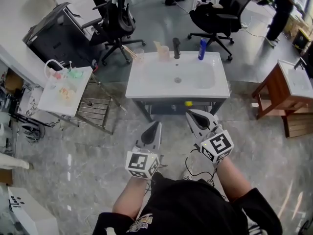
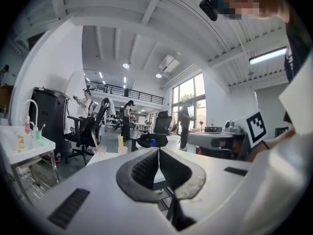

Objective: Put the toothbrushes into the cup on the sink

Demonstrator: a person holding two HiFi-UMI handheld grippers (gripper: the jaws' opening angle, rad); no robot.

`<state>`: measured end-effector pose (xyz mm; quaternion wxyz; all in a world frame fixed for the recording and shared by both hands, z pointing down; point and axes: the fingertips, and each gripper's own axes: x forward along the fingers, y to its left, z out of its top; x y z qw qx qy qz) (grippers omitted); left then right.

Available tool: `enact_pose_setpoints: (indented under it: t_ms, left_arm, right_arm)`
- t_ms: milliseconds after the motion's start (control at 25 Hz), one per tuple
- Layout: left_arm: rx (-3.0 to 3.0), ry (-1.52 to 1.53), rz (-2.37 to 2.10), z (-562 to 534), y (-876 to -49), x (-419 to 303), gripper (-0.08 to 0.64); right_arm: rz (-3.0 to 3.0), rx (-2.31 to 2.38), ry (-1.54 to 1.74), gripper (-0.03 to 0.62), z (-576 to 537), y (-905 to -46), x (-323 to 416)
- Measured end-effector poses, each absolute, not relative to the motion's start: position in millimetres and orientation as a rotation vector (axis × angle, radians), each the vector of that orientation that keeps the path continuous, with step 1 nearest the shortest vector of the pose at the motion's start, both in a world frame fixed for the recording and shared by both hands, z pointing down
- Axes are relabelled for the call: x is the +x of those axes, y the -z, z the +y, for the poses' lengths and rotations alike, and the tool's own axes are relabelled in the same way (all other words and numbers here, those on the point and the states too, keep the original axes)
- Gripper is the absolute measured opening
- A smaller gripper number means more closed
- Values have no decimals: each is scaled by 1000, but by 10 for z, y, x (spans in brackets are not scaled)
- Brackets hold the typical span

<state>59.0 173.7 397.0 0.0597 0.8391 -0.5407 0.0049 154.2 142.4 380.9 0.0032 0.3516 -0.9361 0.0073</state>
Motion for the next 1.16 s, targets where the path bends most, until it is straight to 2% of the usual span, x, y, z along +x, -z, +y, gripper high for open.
enact_pose_setpoints:
  t_ms: [440,1160]
  left_arm:
    - [2564,2,-1645,1899,-3906,847,8]
    - [2585,1,-1632,1809,-3841,834,8]
  right_arm:
    - [-2947,1112,-4,5,1605,-3772,1795]
    - [-2943,1160,-10,5,1516,-3724,1824]
